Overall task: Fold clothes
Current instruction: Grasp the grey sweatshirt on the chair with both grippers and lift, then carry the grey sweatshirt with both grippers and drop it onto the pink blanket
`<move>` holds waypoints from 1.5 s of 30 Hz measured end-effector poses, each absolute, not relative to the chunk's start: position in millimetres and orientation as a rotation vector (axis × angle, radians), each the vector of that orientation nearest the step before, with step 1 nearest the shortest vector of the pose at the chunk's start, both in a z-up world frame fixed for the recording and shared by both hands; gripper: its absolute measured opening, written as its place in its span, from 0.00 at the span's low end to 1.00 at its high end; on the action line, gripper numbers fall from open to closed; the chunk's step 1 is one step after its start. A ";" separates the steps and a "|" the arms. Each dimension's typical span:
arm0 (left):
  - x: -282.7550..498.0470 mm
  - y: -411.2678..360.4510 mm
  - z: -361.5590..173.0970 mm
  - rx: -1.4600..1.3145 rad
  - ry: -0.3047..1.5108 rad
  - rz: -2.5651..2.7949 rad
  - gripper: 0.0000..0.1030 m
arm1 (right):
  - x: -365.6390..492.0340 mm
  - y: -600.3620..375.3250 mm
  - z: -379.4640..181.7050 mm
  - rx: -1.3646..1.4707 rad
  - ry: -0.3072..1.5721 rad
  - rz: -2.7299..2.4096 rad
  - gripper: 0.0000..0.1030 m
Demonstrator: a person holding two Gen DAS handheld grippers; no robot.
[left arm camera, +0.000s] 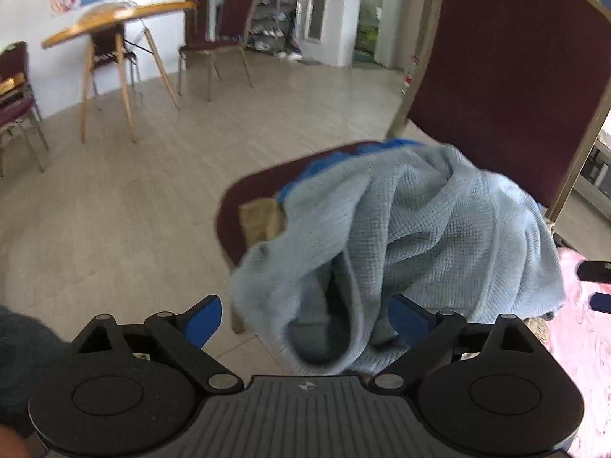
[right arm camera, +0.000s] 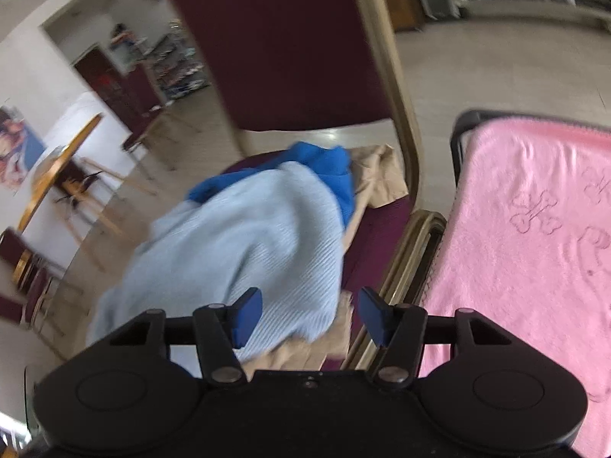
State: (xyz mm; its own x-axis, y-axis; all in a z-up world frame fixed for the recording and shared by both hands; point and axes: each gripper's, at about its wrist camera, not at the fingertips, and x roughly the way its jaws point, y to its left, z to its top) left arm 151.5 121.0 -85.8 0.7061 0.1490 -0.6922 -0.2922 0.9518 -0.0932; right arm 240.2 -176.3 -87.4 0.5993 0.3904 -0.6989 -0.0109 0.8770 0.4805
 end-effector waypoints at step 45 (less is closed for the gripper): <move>21.4 -166.6 -82.4 0.186 0.804 -0.420 0.68 | -144.1 -515.4 -101.0 0.741 0.691 -0.316 0.36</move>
